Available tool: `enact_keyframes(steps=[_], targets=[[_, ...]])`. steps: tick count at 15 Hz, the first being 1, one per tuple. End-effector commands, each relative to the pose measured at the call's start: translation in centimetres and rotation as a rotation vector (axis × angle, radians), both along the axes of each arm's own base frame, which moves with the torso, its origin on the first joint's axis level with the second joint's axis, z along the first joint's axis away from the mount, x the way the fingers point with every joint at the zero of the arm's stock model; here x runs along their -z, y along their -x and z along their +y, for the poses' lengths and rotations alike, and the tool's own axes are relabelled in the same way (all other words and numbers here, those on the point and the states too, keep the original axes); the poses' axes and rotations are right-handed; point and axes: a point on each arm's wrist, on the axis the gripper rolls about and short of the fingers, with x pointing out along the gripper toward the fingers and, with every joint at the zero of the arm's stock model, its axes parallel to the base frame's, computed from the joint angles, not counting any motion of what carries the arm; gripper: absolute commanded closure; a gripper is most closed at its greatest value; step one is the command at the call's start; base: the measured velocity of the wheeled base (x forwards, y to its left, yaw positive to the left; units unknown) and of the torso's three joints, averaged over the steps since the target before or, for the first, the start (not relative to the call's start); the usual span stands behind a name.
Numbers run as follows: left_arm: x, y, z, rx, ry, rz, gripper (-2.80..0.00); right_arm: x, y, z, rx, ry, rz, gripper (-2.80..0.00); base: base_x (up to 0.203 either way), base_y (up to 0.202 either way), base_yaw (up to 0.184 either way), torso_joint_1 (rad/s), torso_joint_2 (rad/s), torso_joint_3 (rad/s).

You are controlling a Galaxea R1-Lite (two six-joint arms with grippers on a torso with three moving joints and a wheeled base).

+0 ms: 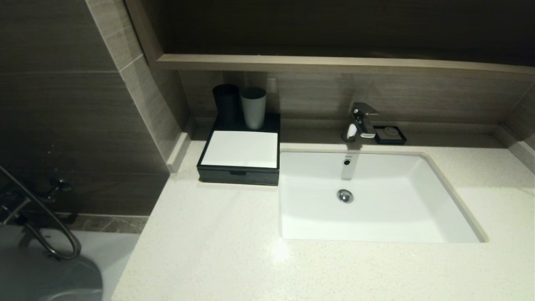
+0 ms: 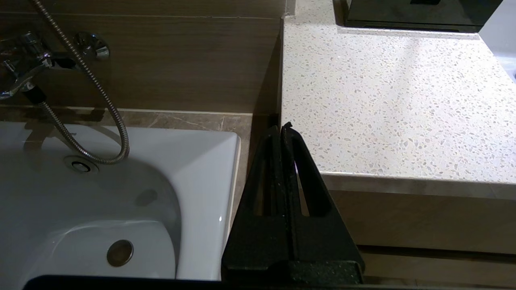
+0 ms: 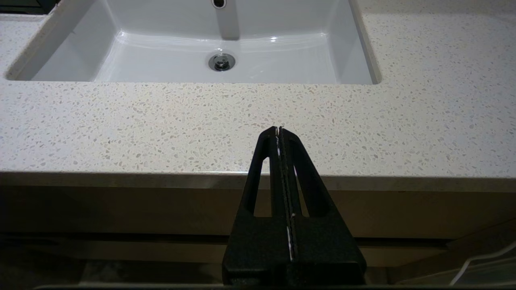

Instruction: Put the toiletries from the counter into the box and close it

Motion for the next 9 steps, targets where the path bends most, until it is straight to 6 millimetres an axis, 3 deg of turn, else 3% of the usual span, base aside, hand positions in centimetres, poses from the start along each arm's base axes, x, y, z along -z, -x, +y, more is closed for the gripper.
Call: enact_keyframes(steps=[1, 9], targets=[[0.00, -0.01, 0.00, 0.000, -0.001, 0.001, 0.00, 0.02, 0.00, 0.00, 0.000, 0.000, 0.000, 0.00, 0.000, 0.000, 0.000, 0.000, 0.00, 0.000], [0.00, -0.01, 0.00, 0.000, -0.001, 0.001, 0.00, 0.05, -0.01, 0.00, 0.000, 0.000, 0.001, 0.00, 0.000, 0.000, 0.000, 0.000, 0.00, 0.000]])
